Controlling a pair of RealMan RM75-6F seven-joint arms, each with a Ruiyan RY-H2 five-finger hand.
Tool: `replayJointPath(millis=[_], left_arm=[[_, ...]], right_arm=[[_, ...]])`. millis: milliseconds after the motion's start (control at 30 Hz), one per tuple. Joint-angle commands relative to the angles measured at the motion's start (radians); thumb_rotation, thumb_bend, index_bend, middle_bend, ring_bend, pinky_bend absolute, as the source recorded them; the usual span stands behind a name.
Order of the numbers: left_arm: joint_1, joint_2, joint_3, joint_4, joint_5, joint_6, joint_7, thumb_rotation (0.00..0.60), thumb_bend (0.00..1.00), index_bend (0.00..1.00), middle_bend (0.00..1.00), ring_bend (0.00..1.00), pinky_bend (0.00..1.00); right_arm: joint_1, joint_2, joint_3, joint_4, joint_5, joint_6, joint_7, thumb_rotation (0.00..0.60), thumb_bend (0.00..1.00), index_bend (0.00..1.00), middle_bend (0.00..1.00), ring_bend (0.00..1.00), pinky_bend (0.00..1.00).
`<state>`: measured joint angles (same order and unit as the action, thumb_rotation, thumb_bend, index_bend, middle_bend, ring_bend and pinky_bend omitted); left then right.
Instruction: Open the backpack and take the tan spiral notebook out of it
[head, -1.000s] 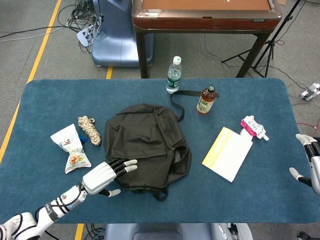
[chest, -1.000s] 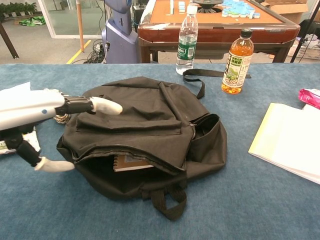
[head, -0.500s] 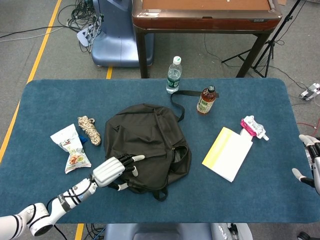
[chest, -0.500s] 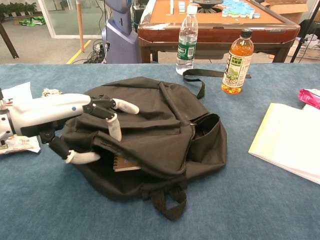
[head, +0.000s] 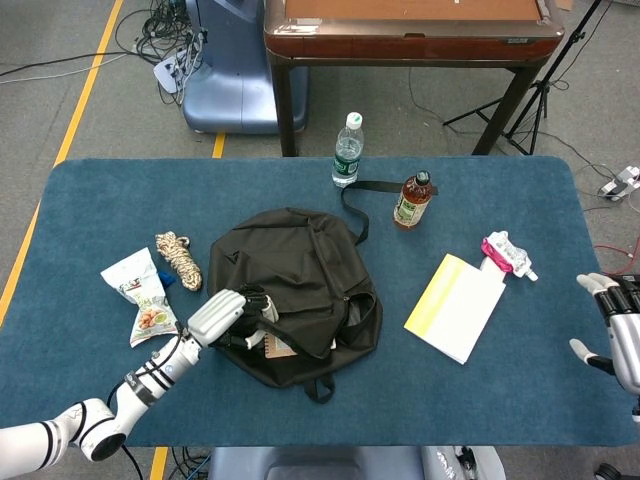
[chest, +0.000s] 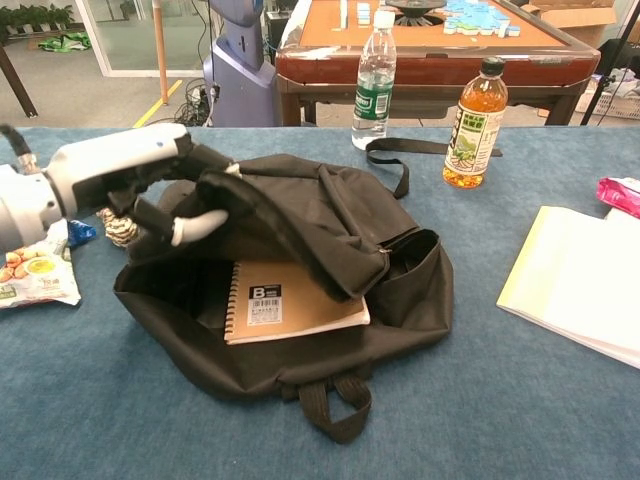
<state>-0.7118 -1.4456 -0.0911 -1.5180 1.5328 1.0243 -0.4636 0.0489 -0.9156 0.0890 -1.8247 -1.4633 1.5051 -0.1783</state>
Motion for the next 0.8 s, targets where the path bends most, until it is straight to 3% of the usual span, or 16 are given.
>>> replayJointPath(millis=[33, 233, 433, 633, 800], left_arm=[[-0.031, 0.014, -0.080, -0.043, -0.127, -0.068, -0.019, 0.600, 0.61, 0.73, 0.65, 0.58, 0.34], [-0.078, 0.030, -0.168, -0.055, -0.304, -0.158, 0.022, 0.600, 0.61, 0.74, 0.74, 0.65, 0.42], [-0.127, 0.023, -0.241, -0.029, -0.495, -0.210, 0.102, 0.600, 0.61, 0.73, 0.74, 0.66, 0.45], [-0.167, -0.001, -0.272, 0.015, -0.657, -0.223, 0.192, 0.600, 0.61, 0.70, 0.74, 0.67, 0.48], [-0.189, -0.018, -0.302, 0.046, -0.782, -0.217, 0.238, 0.600, 0.61, 0.68, 0.74, 0.67, 0.48]], right_arm=[[0.016, -0.001, -0.015, -0.008, -0.032, -0.027, 0.001, 0.600, 0.05, 0.22, 0.20, 0.16, 0.24], [0.055, -0.002, -0.041, -0.029, -0.105, -0.087, 0.007, 0.600, 0.05, 0.24, 0.20, 0.16, 0.25], [0.122, -0.007, -0.073, -0.051, -0.203, -0.188, -0.001, 0.600, 0.05, 0.24, 0.20, 0.16, 0.26], [0.207, -0.022, -0.103, -0.079, -0.282, -0.319, 0.014, 0.600, 0.05, 0.24, 0.21, 0.16, 0.26], [0.303, -0.073, -0.094, -0.086, -0.301, -0.448, -0.002, 0.600, 0.07, 0.24, 0.21, 0.16, 0.27]])
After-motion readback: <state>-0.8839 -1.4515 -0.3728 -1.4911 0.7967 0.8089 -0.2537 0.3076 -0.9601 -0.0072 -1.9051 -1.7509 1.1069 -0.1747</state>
